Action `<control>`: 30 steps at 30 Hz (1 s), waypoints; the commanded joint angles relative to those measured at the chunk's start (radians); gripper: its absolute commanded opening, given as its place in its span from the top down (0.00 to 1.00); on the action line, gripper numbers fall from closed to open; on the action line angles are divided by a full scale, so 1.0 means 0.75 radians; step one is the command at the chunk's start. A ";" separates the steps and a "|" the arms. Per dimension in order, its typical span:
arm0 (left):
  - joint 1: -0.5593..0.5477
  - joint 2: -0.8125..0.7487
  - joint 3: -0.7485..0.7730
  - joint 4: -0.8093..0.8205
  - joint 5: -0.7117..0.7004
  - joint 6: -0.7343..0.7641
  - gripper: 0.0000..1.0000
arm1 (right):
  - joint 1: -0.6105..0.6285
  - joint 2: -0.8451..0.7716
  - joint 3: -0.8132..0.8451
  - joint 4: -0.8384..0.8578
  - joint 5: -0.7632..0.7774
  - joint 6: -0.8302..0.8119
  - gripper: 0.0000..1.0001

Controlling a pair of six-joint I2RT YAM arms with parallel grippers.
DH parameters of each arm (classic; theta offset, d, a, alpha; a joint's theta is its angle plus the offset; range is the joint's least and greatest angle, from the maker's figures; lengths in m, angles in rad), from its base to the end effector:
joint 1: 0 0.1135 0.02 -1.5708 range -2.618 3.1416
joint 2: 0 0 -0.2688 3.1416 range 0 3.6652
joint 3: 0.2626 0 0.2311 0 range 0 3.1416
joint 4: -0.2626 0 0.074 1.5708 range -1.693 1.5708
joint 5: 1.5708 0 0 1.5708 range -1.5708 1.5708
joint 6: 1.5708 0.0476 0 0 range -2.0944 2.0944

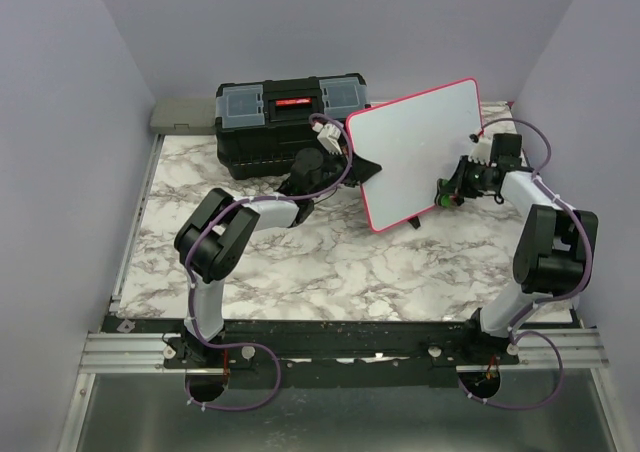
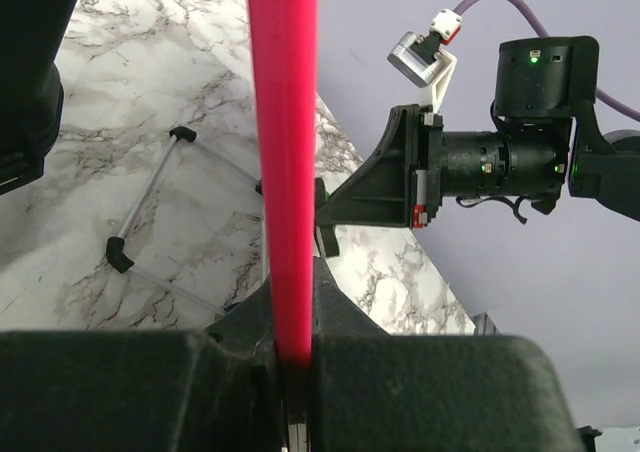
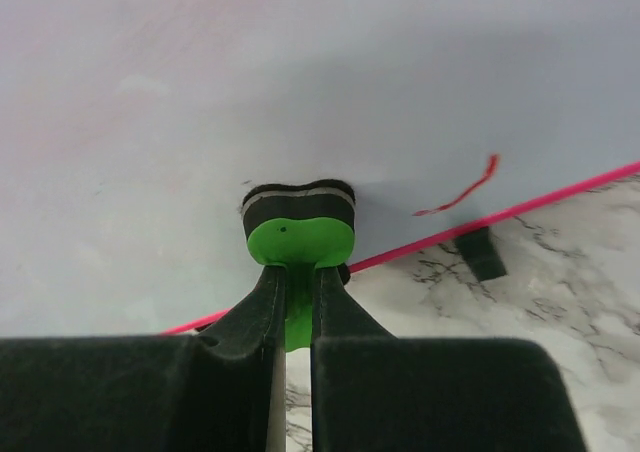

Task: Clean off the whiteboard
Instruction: Erase the whiteboard at the whiteboard stand.

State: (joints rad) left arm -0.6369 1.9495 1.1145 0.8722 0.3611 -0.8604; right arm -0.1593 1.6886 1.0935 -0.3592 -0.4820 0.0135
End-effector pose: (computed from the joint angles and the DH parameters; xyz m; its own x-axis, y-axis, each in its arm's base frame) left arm 0.3374 -0.2705 0.2425 -0.6175 -0.4254 -0.6616 0.5706 0.3368 -0.7490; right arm 0.3364 -0.0317 0.2102 -0.8072 0.1418 -0.5730 -0.1132 0.9155 0.3860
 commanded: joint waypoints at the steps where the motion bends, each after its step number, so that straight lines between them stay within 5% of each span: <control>1: -0.011 -0.104 0.054 0.143 0.146 -0.141 1.00 | -0.073 0.077 0.063 0.128 0.245 0.142 0.99; 10: 0.034 -0.157 0.027 0.100 0.166 -0.125 1.00 | -0.095 0.226 0.180 0.086 0.301 0.155 0.99; 20: 0.035 -0.133 0.035 0.115 0.188 -0.137 1.00 | -0.026 0.349 0.178 -0.257 -0.291 -0.123 0.99; 30: 0.034 -0.128 0.036 0.111 0.194 -0.137 1.00 | 0.058 0.173 0.104 -0.118 -0.481 0.030 0.99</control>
State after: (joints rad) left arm -0.5797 1.9156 1.1145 0.8192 0.3866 -0.8665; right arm -0.1616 1.8301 1.1873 -0.4175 -0.6895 -0.0322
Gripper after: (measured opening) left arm 0.033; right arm 0.085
